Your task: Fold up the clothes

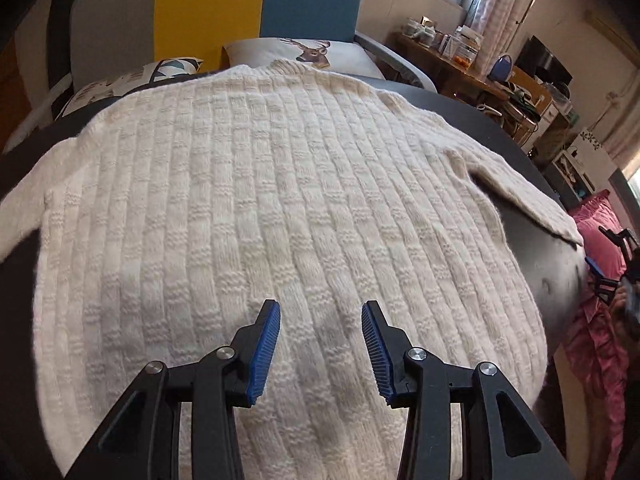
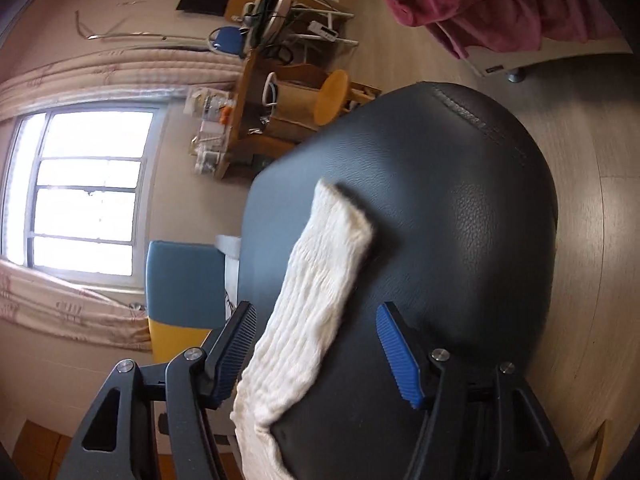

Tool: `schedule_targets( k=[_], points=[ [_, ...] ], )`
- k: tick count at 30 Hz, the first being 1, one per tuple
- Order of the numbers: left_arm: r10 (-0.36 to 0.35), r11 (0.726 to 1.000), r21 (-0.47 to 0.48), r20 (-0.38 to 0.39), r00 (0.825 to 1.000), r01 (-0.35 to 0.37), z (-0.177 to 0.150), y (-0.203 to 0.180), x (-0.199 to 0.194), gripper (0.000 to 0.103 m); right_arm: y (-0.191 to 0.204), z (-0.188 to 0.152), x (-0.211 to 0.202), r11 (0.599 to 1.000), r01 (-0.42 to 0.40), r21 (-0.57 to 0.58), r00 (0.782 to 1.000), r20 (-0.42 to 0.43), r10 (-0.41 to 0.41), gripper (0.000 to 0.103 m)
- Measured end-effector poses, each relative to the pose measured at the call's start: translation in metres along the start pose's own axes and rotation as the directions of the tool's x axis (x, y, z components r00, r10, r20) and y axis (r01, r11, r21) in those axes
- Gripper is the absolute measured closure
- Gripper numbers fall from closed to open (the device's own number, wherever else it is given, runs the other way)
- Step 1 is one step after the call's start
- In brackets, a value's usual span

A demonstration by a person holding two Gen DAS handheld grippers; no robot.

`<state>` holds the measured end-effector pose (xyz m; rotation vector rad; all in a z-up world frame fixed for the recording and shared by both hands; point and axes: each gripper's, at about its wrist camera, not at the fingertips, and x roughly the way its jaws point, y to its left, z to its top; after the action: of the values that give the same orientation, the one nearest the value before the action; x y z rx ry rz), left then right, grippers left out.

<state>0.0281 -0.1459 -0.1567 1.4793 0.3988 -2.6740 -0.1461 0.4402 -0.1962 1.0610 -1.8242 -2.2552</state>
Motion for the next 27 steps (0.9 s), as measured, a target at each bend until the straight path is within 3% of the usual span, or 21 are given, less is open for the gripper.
schedule_targets(
  k=[8,11,13,19,21,24,27],
  points=[
    [0.018,1.0,-0.014,-0.003,1.0,-0.018,0.002,-0.004,-0.002,0.059,0.001,0.011,0.016,0.998,0.03,-0.047,0.999,0.028,-0.028,0.051],
    [0.017,1.0,-0.023,-0.01,1.0,-0.018,0.001,-0.003,0.0,0.059,0.002,0.014,0.023,0.995,0.083,-0.059,0.996,0.031,-0.081,0.073],
    [0.012,1.0,-0.028,-0.015,1.0,-0.012,0.001,-0.002,0.001,0.059,0.003,0.015,0.026,0.99,0.126,-0.06,0.992,0.036,-0.124,0.096],
    [-0.004,0.999,-0.042,-0.028,1.0,0.003,0.004,0.001,0.005,0.059,0.012,0.013,0.033,0.978,0.174,-0.116,0.984,0.054,-0.169,0.097],
    [-0.02,0.999,-0.046,-0.032,0.999,0.019,0.008,0.0,0.006,0.059,0.022,0.011,0.039,0.975,0.155,-0.159,0.988,0.043,-0.15,0.097],
    [-0.07,0.997,-0.034,-0.037,0.997,0.068,0.024,-0.009,0.005,0.059,0.045,0.001,0.051,0.959,0.122,-0.256,0.992,0.008,-0.124,0.097],
    [-0.177,0.984,-0.02,-0.043,0.983,0.176,0.051,-0.032,0.005,0.059,0.069,-0.015,0.065,0.925,0.093,-0.368,0.992,-0.041,-0.116,0.097]
  ],
)
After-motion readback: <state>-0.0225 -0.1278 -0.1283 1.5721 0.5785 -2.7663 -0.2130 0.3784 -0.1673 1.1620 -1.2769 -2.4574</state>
